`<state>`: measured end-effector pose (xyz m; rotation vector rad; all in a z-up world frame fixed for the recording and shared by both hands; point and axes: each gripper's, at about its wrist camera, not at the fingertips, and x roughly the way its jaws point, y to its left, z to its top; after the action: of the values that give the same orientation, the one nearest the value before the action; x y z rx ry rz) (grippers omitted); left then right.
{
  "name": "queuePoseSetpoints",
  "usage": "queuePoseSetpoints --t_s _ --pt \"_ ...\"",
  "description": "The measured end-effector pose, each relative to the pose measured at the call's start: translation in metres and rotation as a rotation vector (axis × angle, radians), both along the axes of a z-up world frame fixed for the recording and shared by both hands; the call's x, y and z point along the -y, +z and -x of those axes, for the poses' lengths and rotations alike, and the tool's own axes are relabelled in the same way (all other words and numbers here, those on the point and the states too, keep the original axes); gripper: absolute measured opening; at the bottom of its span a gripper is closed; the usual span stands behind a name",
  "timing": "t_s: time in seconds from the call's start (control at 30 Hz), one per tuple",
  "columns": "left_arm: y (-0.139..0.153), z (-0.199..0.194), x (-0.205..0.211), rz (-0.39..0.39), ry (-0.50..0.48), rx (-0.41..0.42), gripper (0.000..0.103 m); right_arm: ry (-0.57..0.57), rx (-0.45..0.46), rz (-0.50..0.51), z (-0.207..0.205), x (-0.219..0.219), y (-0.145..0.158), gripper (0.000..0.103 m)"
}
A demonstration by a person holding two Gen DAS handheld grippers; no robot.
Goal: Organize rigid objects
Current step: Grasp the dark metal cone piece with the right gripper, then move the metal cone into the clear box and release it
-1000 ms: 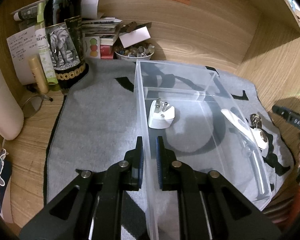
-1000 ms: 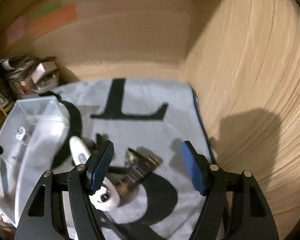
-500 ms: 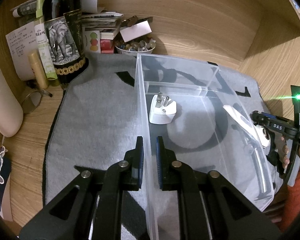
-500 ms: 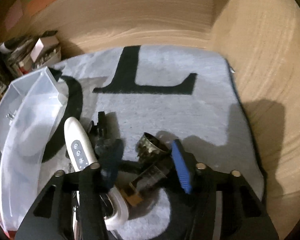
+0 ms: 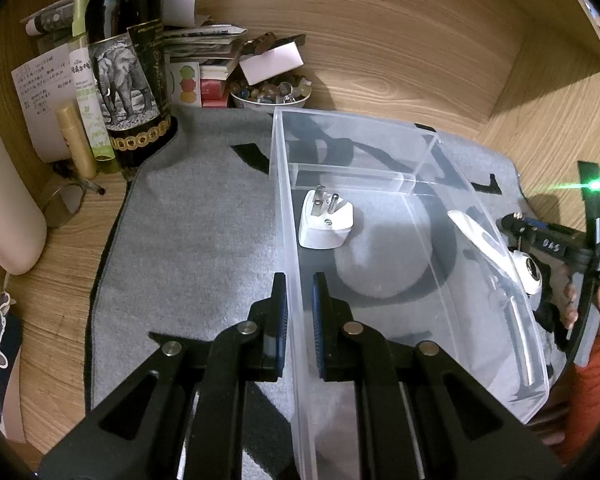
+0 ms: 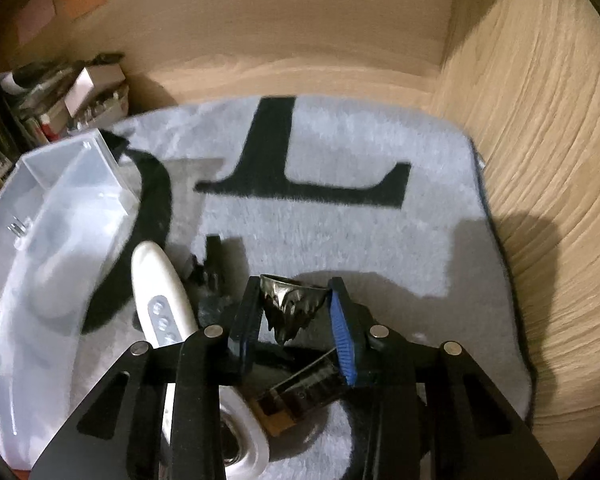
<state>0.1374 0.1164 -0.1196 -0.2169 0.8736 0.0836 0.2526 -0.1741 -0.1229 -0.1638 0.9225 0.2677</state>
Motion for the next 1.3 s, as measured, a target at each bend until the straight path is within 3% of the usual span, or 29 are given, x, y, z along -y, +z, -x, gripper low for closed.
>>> queuePoseSetpoints --t_s 0.17,0.33,0.53,0.83,1.3 --pt "0.0 0.001 0.001 -0.001 0.0 0.003 0.011 0.018 0.083 -0.048 0.011 -0.008 0.032 0.03" --pt "0.001 0.001 0.001 -0.002 0.0 0.006 0.011 0.104 0.164 -0.069 0.024 -0.038 0.061 0.03" --pt "0.001 0.002 0.001 -0.003 -0.003 0.01 0.011 0.215 0.206 -0.087 0.037 -0.076 0.074 0.03" --pt "0.001 0.0 0.0 0.016 0.002 0.01 0.011 0.332 0.173 -0.101 0.042 -0.126 0.065 0.03" --pt "0.0 0.001 -0.003 0.021 -0.011 0.015 0.011 0.426 0.052 -0.028 0.03 -0.172 0.029 0.03"
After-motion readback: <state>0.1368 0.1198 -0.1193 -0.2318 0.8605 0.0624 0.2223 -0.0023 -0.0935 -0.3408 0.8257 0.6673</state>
